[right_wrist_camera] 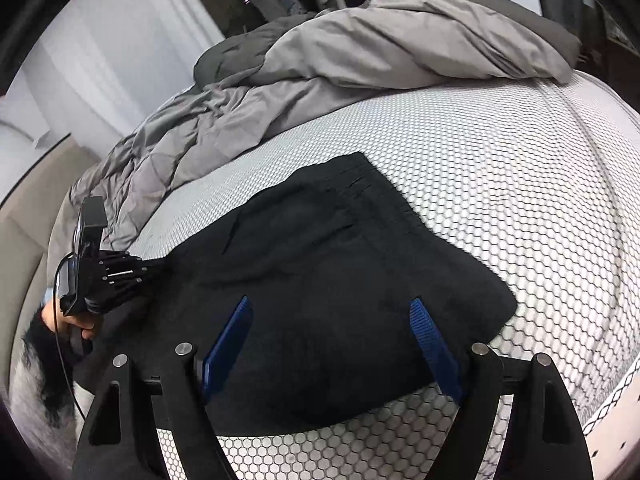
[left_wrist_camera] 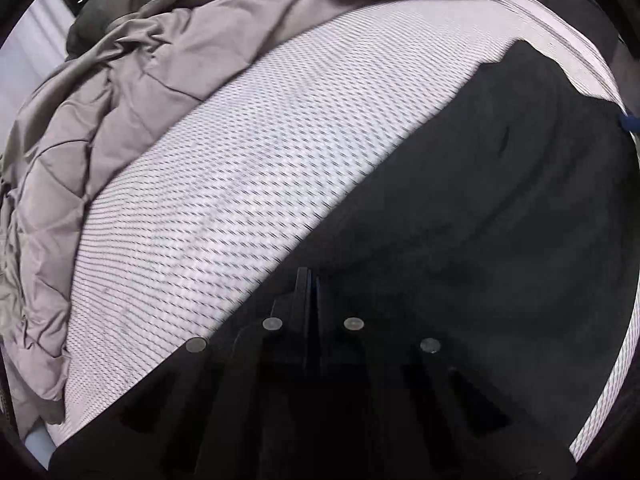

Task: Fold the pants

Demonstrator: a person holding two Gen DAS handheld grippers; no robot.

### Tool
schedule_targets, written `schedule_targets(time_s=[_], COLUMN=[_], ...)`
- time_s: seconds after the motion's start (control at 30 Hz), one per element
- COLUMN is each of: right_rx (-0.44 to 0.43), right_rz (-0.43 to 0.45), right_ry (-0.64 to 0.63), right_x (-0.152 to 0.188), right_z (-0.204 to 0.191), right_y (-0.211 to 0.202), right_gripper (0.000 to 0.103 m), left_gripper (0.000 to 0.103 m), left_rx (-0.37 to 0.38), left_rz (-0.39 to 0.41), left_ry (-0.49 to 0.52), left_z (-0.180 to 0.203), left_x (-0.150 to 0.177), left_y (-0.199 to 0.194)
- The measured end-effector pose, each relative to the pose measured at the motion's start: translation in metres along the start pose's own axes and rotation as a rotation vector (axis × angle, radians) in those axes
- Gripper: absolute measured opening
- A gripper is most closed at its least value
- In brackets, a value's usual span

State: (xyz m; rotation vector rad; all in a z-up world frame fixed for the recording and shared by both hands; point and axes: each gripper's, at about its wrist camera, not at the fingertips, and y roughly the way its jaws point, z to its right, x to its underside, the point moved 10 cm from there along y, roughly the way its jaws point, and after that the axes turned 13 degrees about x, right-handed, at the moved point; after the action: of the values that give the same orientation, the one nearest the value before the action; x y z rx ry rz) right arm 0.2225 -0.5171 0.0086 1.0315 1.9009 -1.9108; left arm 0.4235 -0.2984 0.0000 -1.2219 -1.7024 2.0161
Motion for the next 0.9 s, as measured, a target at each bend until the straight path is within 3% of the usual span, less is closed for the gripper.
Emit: schedule_targets(time_s=[0.13, 0.2, 0.23, 0.27, 0.33, 0.37, 0.47, 0.57, 0.67, 0.8, 0.87, 0.9], right_rx=[0.007, 0.004, 0.004, 0.004, 0.000, -0.007, 0.002, -0.046, -0.154, -0.283, -0.260, -0.234], right_rz=[0.003, 0.001, 0.001, 0.002, -0.005, -0.015, -0.032, -0.079, -0.114, -0.157, -0.162, -0.165], right_ry=[0.001, -0.003, -0.003, -0.002, 0.016, 0.039, 0.101, 0.163, 0.213, 0.258, 0.264, 0.274], right_x=[0.000, 0.000, 0.000, -0.001, 0.001, 0.002, 0.003, 0.012, 0.020, 0.022, 0.022, 0.021], right_z=[0.004, 0.007, 0.009, 0.013, 0.025, 0.033, 0.057, 0.072, 0.069, 0.046, 0.041, 0.041], right_y=[-0.002, -0.002, -0.002, -0.002, -0.002, -0.001, 0.001, 0.004, 0.004, 0.013, 0.024, 0.031], right_gripper=[0.083, 0.083, 0.083, 0.083, 0.083, 0.083, 0.084, 0.084, 0.083, 0.083, 0.077, 0.068], left_gripper=[0.007, 0.014, 0.024, 0.039, 0.056, 0.060, 0.073, 0.073, 0.073, 0.072, 0.065, 0.063], left_rx=[-0.069, -0.076, -0.050, -0.026, -0.003, -0.006, -0.028, -0.148, -0.152, -0.141, -0.077, -0.053], left_rz=[-0.107, -0.080, -0.062, -0.041, 0.032, 0.074, 0.275, 0.432, 0.594, 0.676, 0.662, 0.656], left_ry=[-0.048, -0.074, -0.112, -0.150, -0.247, -0.292, -0.576, -0.884, -1.183, -1.370, -1.403, -1.411], left_z=[-0.031, -0.034, -0.034, -0.036, -0.043, -0.048, -0.076, -0.106, -0.114, -0.117, -0.121, -0.124], left_x=[0.027, 0.031, 0.039, 0.048, 0.076, 0.091, 0.167, 0.261, 0.371, 0.462, 0.478, 0.480], left_y=[0.015, 0.009, -0.002, -0.012, -0.046, -0.063, -0.134, -0.191, -0.235, -0.250, -0.237, -0.231])
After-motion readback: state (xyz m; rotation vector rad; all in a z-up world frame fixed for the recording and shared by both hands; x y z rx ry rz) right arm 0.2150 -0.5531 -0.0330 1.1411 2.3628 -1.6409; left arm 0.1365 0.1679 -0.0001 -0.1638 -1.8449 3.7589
